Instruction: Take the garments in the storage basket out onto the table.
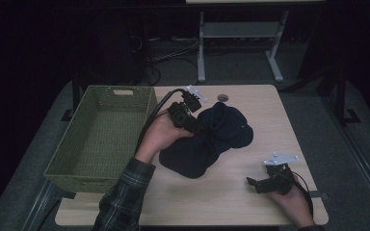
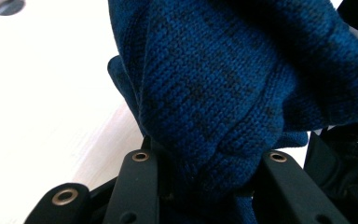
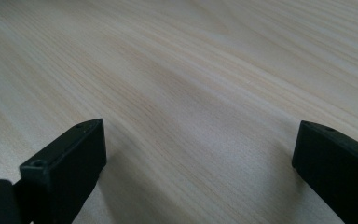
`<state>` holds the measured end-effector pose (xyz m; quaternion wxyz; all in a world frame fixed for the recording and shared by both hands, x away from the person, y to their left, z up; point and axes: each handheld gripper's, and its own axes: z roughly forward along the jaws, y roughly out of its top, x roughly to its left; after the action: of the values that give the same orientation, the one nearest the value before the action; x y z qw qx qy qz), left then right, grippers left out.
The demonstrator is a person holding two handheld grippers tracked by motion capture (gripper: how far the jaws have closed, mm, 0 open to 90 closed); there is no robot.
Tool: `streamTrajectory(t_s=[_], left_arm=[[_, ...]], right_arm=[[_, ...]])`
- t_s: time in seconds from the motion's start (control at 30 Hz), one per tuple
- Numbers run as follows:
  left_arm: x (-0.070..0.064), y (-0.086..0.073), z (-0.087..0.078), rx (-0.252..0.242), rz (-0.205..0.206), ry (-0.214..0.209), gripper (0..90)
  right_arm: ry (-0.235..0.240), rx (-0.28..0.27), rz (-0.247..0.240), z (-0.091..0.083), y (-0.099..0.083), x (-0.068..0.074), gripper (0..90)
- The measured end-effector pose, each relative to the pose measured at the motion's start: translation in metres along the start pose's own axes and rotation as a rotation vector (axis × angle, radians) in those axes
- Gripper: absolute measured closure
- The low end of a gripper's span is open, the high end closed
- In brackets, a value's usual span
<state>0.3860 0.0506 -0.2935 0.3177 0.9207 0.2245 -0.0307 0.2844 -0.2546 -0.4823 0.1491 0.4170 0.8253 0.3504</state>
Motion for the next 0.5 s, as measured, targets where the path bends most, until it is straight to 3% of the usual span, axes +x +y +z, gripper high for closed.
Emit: streamTrajectory(t_s=[0.5], left_arm=[[0.003, 0.0, 0.059, 0.022, -0.029, -0.061, 69.2]], right_arm=[[-0.001, -0.004, -0.003, 0.0, 0.0, 0.0, 2.5]])
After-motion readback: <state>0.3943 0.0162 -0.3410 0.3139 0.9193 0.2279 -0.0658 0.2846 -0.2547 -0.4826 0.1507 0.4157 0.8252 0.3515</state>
